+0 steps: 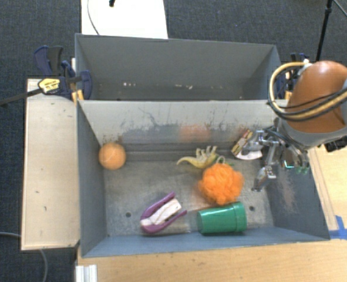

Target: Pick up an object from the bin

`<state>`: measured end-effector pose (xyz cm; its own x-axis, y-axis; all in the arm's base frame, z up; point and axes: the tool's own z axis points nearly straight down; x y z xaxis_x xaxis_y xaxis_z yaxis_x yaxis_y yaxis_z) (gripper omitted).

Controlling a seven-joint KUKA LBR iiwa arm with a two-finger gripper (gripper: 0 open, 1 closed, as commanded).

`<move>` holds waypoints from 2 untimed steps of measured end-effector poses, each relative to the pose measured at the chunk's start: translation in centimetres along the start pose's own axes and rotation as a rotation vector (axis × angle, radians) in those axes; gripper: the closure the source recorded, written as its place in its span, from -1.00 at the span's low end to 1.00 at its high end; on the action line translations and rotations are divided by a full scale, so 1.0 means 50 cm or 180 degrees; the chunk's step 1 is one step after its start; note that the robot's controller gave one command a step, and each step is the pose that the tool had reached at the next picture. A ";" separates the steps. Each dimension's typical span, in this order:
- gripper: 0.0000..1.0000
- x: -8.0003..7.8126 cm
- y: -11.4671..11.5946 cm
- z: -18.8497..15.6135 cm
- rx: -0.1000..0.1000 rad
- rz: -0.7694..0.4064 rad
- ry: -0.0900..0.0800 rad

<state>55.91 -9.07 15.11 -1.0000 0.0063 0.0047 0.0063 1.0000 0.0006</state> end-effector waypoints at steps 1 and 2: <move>-1.00 -0.004 0.001 -0.009 0.0004 -0.0008 -0.0026; -1.00 -0.003 0.002 -0.008 0.0004 -0.0028 -0.0024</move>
Offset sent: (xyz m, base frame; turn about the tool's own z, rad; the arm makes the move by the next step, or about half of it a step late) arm -0.0373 0.0468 -0.0610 -0.5136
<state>56.05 -8.99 15.50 -1.0000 -0.0025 -0.0028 -0.0025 1.0000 -0.0008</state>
